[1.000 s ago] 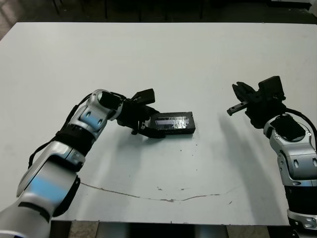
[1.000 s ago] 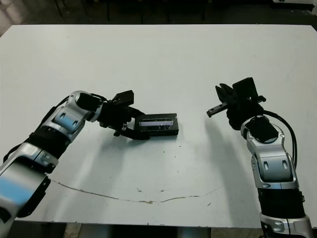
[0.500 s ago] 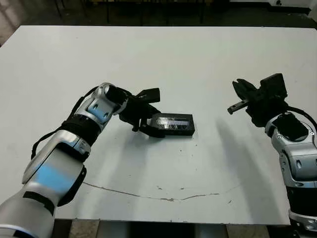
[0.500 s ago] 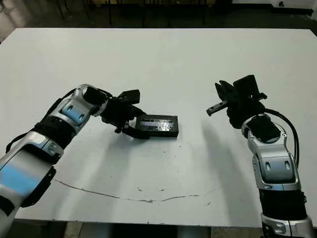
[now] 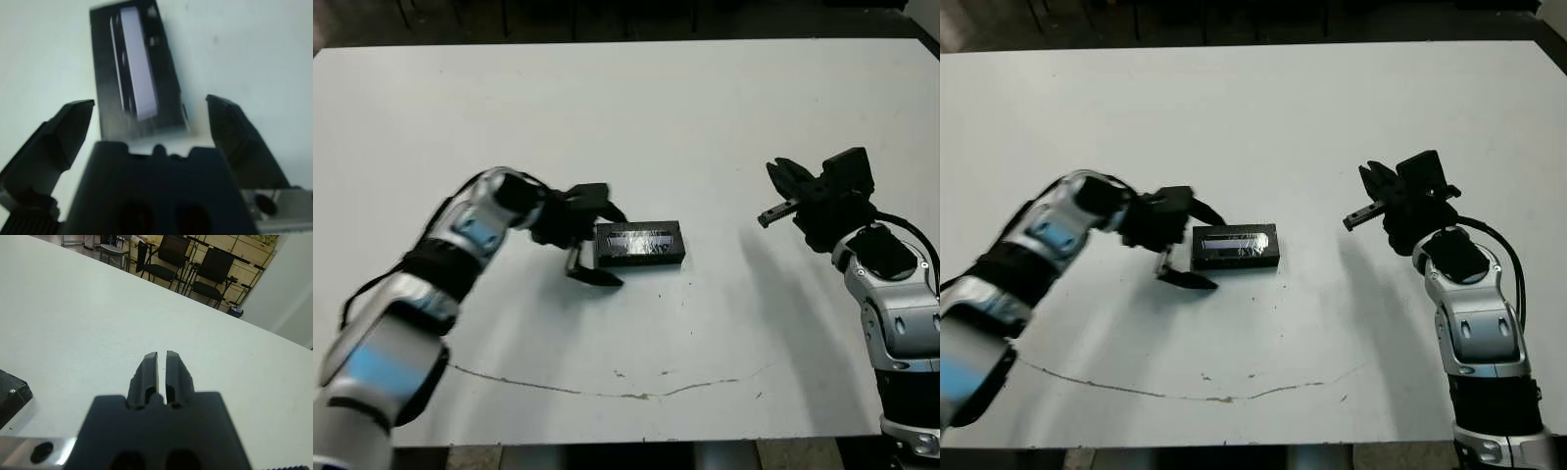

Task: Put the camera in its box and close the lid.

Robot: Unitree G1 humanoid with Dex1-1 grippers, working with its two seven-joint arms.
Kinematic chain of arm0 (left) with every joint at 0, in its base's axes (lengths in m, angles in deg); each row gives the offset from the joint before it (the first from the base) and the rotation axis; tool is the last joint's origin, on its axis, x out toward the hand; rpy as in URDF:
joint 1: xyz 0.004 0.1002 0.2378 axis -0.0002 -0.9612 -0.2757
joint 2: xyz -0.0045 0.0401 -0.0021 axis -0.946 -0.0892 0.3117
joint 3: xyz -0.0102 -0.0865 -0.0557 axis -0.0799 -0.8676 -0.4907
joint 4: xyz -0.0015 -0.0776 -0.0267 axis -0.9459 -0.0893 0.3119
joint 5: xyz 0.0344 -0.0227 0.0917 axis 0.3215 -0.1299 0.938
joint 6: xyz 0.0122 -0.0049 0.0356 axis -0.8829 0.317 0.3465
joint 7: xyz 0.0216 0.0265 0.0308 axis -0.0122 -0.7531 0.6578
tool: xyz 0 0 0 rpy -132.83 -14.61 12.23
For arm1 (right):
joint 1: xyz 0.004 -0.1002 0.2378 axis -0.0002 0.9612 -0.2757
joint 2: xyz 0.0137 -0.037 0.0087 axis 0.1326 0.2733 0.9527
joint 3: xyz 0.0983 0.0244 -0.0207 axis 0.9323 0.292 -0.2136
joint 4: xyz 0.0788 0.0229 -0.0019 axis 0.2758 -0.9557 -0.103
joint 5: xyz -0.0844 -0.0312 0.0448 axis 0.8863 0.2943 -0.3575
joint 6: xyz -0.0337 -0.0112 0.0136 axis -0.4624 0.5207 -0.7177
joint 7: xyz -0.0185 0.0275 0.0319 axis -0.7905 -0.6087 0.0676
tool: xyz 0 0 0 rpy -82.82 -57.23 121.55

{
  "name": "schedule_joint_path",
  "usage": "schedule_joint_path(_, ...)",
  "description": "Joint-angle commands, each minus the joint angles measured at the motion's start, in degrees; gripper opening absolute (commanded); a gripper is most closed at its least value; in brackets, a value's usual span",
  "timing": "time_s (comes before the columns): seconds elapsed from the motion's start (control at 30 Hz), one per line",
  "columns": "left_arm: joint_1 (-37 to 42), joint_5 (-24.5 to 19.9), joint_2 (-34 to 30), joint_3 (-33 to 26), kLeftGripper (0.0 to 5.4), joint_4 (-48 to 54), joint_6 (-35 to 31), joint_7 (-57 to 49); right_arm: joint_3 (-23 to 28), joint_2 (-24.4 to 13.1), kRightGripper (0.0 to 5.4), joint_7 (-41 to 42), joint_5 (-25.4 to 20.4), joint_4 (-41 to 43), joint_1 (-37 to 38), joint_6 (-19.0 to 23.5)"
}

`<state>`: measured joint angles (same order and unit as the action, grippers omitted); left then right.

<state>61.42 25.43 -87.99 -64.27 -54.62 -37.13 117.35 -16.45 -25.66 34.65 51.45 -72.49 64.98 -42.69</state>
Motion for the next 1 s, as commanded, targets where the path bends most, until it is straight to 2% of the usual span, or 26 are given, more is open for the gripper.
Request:
schedule_joint_path(0.03,-9.5,4.7,-6.8,1.7,5.38,-2.6,-0.3,0.9,-0.3,0.3,0.00,0.1,-0.2,-0.1,2.0,0.1)
schedule_joint_path(0.2,-12.3,3.9,-12.4,-0.6,5.38,-1.4,0.2,-0.1,-0.6,0.6,0.00,0.3,-0.1,-1.2,2.1,-1.3)
schedule_joint_path(0.37,-15.9,0.1,-16.2,-6.5,5.38,-0.5,-1.3,-3.7,-0.8,0.8,0.00,0.0,0.1,-1.8,1.9,-1.4)
schedule_joint_path(0.43,-17.8,-2.4,-17.2,-10.2,5.38,1.8,-4.4,-5.9,-0.9,1.0,0.00,-0.1,0.2,-1.8,1.8,-1.2)
schedule_joint_path(0.53,-23.2,-6.3,-17.1,-19.1,5.38,13.3,-12.1,-15.8,-0.9,1.3,0.00,-0.2,0.0,-2.5,1.6,-1.4)
schedule_joint_path(0.63,-29.4,-9.9,-9.5,-28.4,5.10,29.3,-18.7,-31.9,-1.0,1.9,0.00,-0.5,0.1,-3.2,1.5,-1.9)
schedule_joint_path(0.7,-31.4,-11.6,-3.3,-30.8,4.76,37.0,-19.7,-40.0,-1.2,2.4,0.00,-0.8,0.3,-3.7,1.4,-2.6)
schedule_joint_path(0.8,-32.4,-12.6,3.6,-30.4,4.22,45.2,-20.1,-47.4,-1.5,3.6,0.00,-1.6,0.3,-4.2,1.3,-3.1)
schedule_joint_path(0.87,-32.3,-13.0,8.7,-28.8,3.86,50.5,-22.9,-52.5,-1.7,4.3,0.00,-2.3,0.4,-4.4,1.2,-3.4)
schedule_joint_path(1.0,-30.7,-11.6,18.2,-24.8,3.12,56.3,-26.8,-62.3,-2.2,5.8,0.00,-4.0,1.1,-5.1,1.2,-4.9)
